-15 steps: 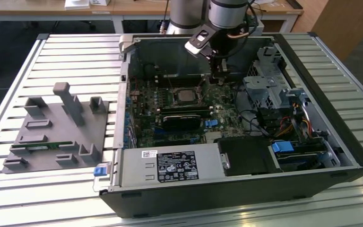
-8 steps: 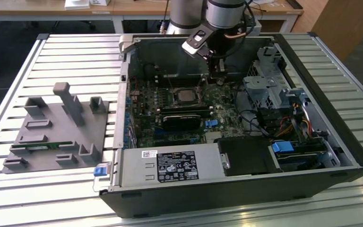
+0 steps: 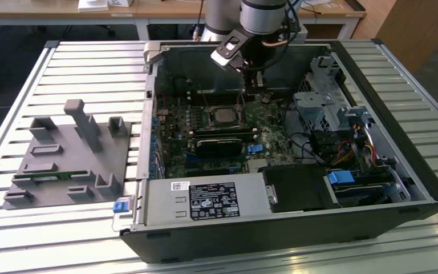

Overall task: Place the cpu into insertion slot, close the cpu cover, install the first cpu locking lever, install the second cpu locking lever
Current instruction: 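Close the cpu cover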

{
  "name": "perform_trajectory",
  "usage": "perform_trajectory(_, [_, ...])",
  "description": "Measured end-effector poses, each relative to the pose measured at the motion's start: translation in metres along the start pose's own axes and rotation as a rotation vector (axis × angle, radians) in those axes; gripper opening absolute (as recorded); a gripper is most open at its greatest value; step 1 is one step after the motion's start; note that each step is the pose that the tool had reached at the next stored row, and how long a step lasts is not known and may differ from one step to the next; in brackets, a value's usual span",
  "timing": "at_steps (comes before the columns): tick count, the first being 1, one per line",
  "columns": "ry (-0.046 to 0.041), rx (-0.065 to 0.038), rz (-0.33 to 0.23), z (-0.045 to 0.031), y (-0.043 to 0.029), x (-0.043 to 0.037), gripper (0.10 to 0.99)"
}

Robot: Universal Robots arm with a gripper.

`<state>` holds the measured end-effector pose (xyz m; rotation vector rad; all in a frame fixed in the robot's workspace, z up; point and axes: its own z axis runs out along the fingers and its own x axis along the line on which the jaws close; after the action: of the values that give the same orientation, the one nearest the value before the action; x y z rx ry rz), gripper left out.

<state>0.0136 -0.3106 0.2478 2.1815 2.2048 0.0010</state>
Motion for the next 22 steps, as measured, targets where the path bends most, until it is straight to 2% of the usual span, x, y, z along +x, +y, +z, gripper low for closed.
perform_trajectory(5, [-0.0003, 0.0, 0.0, 0.0003, -0.0071, 0.0001, 0.106])
perform_trajectory(12, [-0.0001, 0.001, 0.0, 0.0041, -0.0132, 0.0003, 0.106])
perform_trajectory(16, [-0.0003, 0.001, 0.0, 0.0044, -0.0239, 0.0004, 0.106])
perform_trajectory(22, [0.0001, 0.001, 0.0, 0.0046, -0.0343, 0.0009, 0.106])
